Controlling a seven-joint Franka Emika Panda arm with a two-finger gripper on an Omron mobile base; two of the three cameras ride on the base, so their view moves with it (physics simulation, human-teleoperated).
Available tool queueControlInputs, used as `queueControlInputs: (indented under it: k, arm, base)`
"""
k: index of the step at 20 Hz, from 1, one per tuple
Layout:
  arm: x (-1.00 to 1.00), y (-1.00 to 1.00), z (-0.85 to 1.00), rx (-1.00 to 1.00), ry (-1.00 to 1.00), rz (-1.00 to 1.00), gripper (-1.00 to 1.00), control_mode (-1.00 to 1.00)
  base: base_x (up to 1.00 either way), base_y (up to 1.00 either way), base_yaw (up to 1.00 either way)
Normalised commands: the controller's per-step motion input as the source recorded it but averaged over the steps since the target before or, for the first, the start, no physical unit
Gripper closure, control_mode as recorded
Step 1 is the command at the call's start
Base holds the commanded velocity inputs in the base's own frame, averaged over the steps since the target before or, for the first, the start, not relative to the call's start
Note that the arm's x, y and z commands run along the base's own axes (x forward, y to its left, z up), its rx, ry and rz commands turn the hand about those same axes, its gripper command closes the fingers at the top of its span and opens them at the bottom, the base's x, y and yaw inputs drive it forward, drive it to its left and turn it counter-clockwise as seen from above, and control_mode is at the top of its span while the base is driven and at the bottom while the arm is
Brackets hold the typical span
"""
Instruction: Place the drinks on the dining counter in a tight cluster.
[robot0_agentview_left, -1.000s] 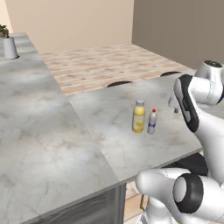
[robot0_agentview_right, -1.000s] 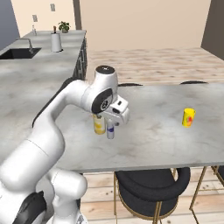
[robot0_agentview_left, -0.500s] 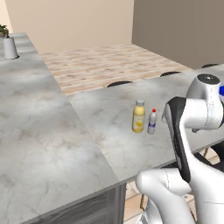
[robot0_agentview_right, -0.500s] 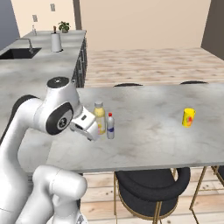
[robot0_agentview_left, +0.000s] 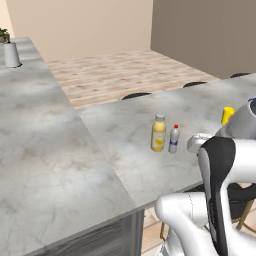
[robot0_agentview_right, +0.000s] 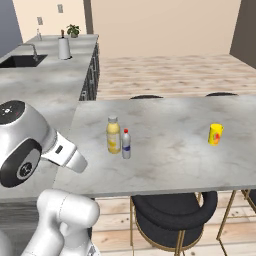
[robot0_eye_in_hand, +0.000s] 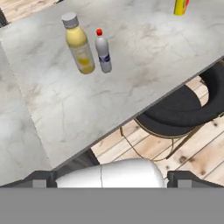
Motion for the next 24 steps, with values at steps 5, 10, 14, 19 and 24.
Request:
queueControlInputs:
  k: [5, 10, 14, 19, 24]
  arm:
    - [-0.08, 0.01, 0.31, 0.00, -0.01, 0.02, -1.00, -1.00]
    - [-0.02, 0.00, 0.03, 0.00, -0.01, 0.00, -1.00, -1.00]
    - [-0.54, 0.04, 0.00, 0.00, -0.05, 0.00, -1.00, -1.00]
    - [0.00, 0.00, 0.00, 0.00, 0.00, 0.00, -1.00, 1.00]
    - [0.00, 0.00, 0.00, 0.00, 0.00, 0.00, -1.00, 1.00]
  base:
    - [0.00, 0.00, 0.00]
    - [0.00, 0.00, 0.00]
    - [0.00, 0.00, 0.00]
    - [-0.94, 0.82, -0.01]
    - [-0.54, 1.00, -0.11]
